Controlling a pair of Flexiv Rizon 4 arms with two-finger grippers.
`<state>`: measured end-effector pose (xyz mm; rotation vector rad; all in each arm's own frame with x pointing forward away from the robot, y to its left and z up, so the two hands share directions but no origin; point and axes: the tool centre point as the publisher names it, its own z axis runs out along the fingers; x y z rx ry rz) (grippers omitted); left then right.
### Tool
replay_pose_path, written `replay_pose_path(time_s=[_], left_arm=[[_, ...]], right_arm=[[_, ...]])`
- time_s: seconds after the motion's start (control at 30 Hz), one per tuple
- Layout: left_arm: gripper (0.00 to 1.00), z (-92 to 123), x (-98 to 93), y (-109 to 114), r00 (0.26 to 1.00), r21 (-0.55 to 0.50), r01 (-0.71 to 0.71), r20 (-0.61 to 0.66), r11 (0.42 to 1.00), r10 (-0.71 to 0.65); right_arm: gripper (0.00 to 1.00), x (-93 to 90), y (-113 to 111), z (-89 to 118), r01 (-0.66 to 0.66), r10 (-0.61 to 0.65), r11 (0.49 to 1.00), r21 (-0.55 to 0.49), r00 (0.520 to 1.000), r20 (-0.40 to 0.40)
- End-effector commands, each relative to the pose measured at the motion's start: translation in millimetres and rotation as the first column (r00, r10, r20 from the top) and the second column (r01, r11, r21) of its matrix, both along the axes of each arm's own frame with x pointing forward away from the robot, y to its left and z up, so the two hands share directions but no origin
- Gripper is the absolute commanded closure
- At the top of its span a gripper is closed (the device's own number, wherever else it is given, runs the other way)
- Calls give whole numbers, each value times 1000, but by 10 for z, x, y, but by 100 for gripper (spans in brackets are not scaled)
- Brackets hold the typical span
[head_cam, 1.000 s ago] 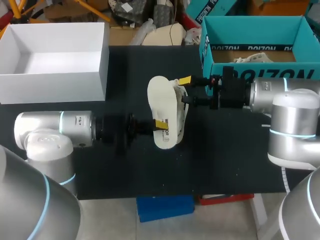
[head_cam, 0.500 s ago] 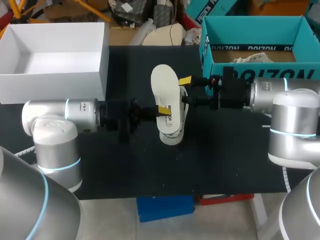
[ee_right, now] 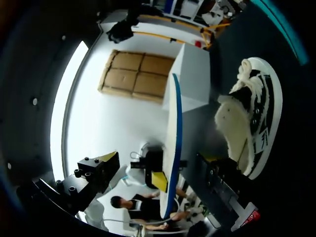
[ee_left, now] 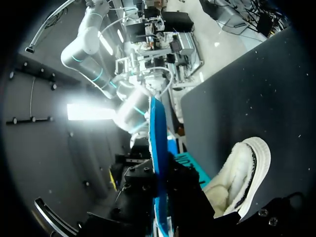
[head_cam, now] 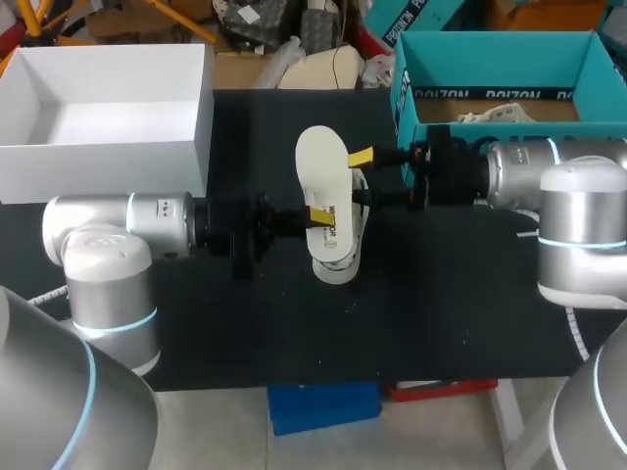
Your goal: Take the shoe out of the shoebox, open the shoe tongue, remove and reinsert the insole, then place the shoe into the shoebox
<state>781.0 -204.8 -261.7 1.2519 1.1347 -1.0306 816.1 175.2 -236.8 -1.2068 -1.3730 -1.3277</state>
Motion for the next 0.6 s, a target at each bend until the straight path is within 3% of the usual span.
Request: replay_pose_path(time_s=[0.03,0.07,0.13,0.23,0.6], left_arm=[[100,-1,-5,-10,1000,3,-1,2,1000,1],[100,-1,-5,-10,1000,3,-1,2,1000,1],[100,-1,-5,-10,1000,3,-1,2,1000,1],[100,-1,-5,-10,1000,3,-1,2,1000,1],[100,-1,-5,-10,1000,3,-1,2,1000,1]], right_arm=[[0,106,10,-97,-232,229,972,-33,971,-75],[0,90,22,-114,-244,241,969,-34,967,-83],[26,60,56,-128,-247,243,968,-41,966,-90],[50,19,89,-161,-234,227,970,-67,970,-89],[61,-51,169,-181,-152,147,982,-115,988,-44]])
